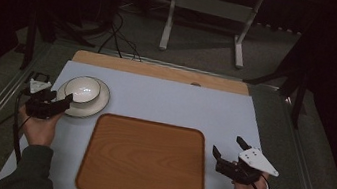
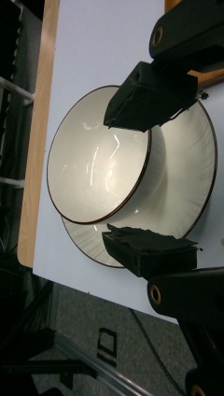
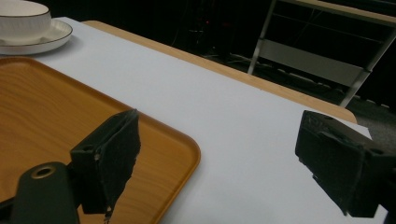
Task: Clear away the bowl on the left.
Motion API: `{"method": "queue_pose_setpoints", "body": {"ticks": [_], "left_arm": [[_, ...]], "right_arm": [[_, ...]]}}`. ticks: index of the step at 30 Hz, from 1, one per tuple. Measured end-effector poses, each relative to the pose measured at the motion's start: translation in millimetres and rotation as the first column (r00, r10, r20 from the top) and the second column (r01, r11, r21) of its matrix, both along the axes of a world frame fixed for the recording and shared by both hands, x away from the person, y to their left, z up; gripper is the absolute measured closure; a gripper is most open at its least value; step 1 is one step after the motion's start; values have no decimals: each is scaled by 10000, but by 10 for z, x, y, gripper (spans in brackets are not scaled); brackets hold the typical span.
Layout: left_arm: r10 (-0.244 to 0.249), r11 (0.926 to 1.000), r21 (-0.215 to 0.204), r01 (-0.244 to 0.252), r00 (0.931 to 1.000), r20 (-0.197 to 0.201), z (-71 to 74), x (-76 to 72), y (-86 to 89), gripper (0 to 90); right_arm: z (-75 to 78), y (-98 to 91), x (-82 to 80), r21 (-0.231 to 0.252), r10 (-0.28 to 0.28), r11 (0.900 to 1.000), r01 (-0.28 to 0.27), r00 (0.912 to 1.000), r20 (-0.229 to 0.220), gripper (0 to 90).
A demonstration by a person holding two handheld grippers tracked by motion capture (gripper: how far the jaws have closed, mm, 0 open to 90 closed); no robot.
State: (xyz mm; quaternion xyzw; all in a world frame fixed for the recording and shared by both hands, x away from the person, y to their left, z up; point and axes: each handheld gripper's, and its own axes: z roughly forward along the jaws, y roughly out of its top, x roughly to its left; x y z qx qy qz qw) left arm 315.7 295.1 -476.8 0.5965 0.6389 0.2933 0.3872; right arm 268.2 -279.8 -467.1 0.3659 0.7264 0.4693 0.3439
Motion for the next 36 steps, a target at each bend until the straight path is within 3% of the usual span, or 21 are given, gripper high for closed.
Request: {"method": "queue_pose_setpoints", "body": {"ticks": [5,10,13,17,21,22,25,33,36], "left_arm": [[102,9997,-209,-104,9999,-73,-23,53,17,387],[92,9999,-104,-94,9997,-245,-98,137,-52,386],[208,9993,-312,-217,9994,-279,-119,183,-60,385],[392,9989,-221,-405,9978,-536,-170,232,-66,356],[487,9980,-370,-512,9967,-655,-195,267,-59,349],[581,9964,-576,-622,9959,-699,-204,290,-48,349],[595,9963,-565,-647,9943,-881,-218,331,-55,352],[634,9940,-796,-754,9876,-1437,-253,369,-51,457],[934,9887,-991,-1124,9795,-1786,-257,373,-19,549]], "right_arm": [[-1,10,-1,-64,48,10000,-48,10000,8,137],[-1,8,-4,-27,21,10000,-21,10000,7,137],[3,-3,-5,18,-33,10000,33,10000,-6,137],[-4,0,3,-38,33,10000,-33,10000,-56,137],[-3,12,1,-67,101,9999,-102,9999,-19,137],[-2,10,2,-53,83,10000,-83,10000,-34,137],[-1,4,3,-31,60,10000,-60,10000,-30,137],[2,3,-1,2,78,10000,-78,10000,-5,137],[3,0,-2,-4,71,10000,-71,10000,8,137]]}}
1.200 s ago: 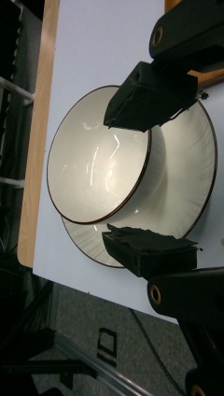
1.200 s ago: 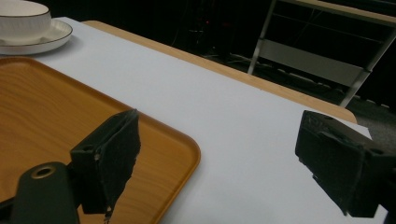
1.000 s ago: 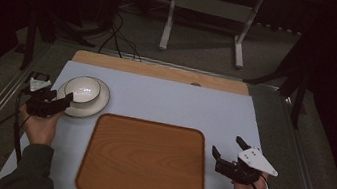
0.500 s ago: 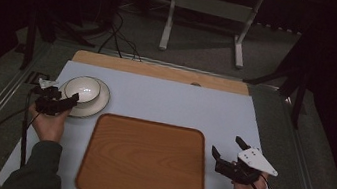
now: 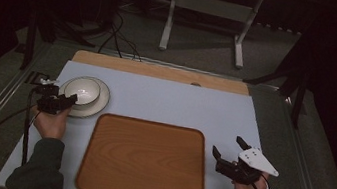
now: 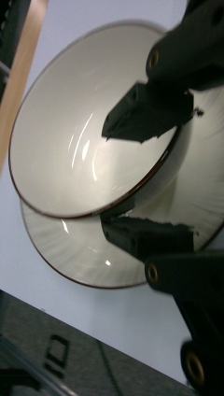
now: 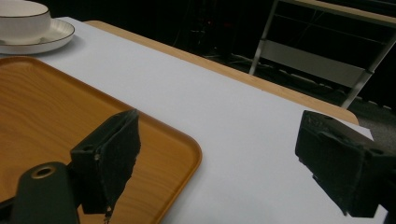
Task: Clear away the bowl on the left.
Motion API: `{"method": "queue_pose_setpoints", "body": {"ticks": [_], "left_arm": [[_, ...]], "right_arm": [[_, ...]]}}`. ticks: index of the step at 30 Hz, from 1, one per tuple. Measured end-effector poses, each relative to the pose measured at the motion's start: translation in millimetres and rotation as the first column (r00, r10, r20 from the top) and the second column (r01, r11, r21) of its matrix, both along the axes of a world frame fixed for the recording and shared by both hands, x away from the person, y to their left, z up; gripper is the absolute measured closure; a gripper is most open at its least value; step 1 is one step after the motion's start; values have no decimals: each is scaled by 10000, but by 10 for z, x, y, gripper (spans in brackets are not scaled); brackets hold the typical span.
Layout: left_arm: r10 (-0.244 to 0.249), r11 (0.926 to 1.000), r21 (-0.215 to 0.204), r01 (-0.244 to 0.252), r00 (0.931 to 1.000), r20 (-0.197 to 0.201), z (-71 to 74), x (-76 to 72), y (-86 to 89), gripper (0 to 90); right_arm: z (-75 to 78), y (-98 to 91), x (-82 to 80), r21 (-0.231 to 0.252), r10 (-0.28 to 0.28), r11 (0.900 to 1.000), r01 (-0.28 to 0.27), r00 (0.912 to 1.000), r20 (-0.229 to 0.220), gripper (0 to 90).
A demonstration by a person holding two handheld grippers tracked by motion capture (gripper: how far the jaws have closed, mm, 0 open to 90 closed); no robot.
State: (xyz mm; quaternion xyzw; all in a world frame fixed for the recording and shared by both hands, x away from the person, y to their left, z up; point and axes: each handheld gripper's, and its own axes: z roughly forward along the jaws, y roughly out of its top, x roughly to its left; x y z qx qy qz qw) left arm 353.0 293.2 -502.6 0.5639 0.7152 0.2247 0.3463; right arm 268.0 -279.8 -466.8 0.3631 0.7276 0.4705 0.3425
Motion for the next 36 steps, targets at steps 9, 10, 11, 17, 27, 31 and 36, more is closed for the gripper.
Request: {"method": "queue_pose_setpoints", "body": {"ticks": [9,10,11,17,27,31,36], "left_arm": [[443,9962,-711,-494,9964,-719,-143,31,24,706],[515,9959,-708,-569,9957,-765,-140,29,28,735],[640,9953,-677,-694,9949,-784,-137,23,29,764],[1178,9842,-1292,-1214,9924,-353,-182,-30,25,822],[1475,9633,-2250,-1467,9890,-133,-192,-49,58,825],[1445,9632,-2284,-1418,9895,-49,-175,-66,76,824],[1441,9580,-2535,-1342,9893,209,-121,-103,94,823]], "right_arm": [[6,-14,1,16,-37,10000,37,10000,45,137],[6,-14,1,14,-46,10000,46,10000,39,137],[6,-14,0,15,-45,10000,45,10000,44,137],[13,-29,-5,64,-106,9999,106,9999,85,137],[14,-39,-4,44,-169,9998,169,9998,118,137],[18,-44,-10,104,-228,9997,226,9996,156,137],[18,-45,-7,90,-228,9997,227,9996,162,138]]}}
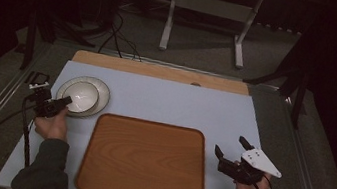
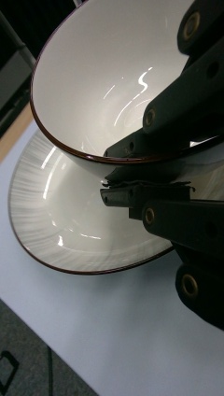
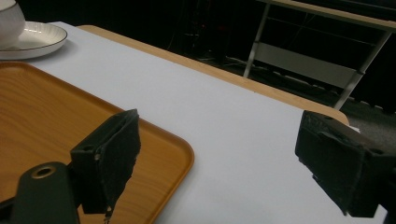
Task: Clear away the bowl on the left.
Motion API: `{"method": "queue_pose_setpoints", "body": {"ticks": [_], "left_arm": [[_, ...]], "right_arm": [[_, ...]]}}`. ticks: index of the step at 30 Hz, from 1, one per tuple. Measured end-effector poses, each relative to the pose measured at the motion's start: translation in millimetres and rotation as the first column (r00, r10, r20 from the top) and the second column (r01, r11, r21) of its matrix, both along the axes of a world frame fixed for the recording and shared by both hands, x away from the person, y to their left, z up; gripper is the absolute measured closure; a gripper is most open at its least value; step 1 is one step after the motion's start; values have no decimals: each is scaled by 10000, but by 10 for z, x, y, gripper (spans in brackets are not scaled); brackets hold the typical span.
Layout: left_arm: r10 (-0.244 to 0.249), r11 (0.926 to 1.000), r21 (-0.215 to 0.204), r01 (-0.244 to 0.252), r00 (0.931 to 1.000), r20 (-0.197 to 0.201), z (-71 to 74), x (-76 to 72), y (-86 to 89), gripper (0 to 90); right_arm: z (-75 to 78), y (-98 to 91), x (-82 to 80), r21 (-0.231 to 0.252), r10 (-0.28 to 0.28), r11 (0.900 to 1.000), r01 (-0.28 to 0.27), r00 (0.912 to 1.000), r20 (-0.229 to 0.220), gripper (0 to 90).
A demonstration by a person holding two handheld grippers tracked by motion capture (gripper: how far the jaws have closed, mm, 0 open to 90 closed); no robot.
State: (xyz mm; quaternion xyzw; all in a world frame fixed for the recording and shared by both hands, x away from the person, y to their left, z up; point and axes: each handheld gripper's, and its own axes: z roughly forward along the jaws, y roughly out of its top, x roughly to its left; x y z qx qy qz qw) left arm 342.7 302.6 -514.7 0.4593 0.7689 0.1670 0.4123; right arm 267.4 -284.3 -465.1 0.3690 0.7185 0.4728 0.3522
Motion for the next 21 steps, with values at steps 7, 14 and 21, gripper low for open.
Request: {"method": "queue_pose_setpoints", "body": {"ticks": [7,14,21], "left_arm": [[-265,9995,-142,272,9984,507,93,-107,-6,820],[-517,9979,-338,544,9957,769,118,-254,-25,819],[-1090,9921,-494,1154,9872,1166,197,-373,-58,819]], "right_arm": [[2,-4,-1,21,-21,10000,21,10000,12,138],[6,-7,-6,20,-41,10000,41,10000,58,140],[10,-17,-8,56,-84,9999,84,9999,84,140]]}}
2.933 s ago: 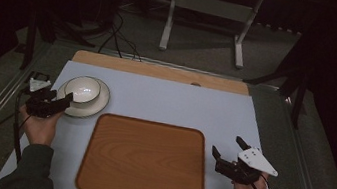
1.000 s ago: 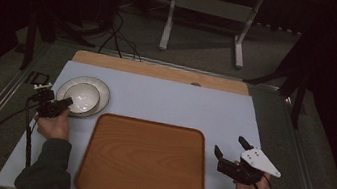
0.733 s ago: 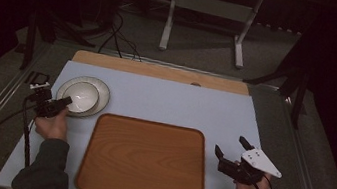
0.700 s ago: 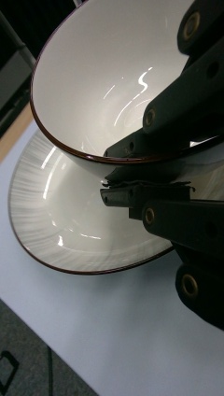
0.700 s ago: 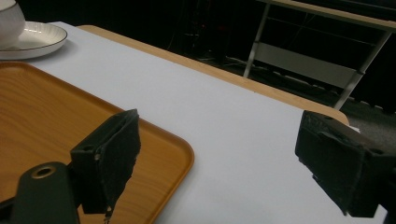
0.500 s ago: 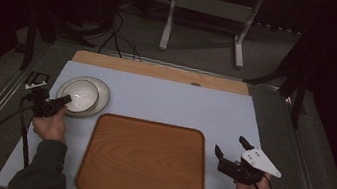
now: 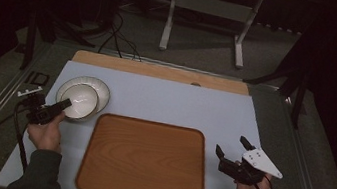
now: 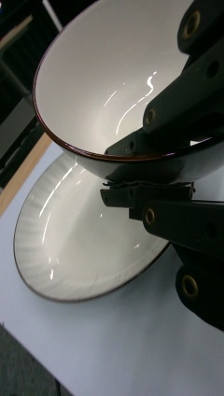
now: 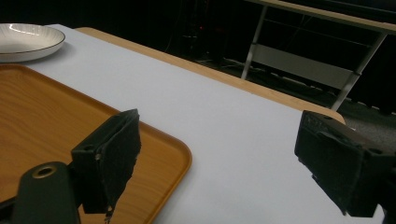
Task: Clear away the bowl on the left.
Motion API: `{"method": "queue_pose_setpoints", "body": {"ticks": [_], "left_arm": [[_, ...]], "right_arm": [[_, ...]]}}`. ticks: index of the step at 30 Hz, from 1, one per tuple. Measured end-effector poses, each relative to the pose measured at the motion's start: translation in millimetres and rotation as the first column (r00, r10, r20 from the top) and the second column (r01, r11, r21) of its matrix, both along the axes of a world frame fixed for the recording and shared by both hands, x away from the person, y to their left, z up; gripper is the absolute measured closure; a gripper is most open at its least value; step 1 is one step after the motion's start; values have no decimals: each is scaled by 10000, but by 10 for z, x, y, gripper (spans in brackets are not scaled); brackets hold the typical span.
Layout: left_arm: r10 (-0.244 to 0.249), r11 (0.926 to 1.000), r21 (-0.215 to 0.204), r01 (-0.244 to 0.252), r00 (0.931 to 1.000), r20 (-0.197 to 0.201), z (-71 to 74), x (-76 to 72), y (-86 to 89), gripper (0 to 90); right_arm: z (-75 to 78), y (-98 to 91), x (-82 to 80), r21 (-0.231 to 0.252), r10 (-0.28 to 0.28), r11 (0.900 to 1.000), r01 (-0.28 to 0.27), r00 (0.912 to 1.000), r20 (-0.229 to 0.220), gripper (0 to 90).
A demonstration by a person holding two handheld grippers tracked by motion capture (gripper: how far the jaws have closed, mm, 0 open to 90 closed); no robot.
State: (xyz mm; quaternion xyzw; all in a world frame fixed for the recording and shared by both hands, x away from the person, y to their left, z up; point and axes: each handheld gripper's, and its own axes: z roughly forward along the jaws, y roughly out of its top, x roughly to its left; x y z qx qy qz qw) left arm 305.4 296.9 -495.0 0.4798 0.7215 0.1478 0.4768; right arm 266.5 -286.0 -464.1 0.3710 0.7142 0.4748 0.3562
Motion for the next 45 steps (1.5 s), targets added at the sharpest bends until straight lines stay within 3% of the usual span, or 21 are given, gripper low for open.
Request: {"method": "queue_pose_setpoints", "body": {"ticks": [17,28,39,45], "left_arm": [[-1100,9939,85,1097,9924,546,131,-189,-126,819],[-1828,9831,191,1820,9810,652,148,-305,-295,818],[-2316,9728,201,2308,9707,636,170,-307,-425,818],[-2662,9636,423,2640,9621,591,197,-309,-527,817]], "right_arm": [[9,-24,-15,14,-81,10000,81,9999,63,140],[24,-87,-35,153,-267,9995,265,9996,133,140],[23,-81,-26,87,-206,9998,205,9997,135,140],[20,-76,-21,59,-137,9999,137,9999,91,140]]}}
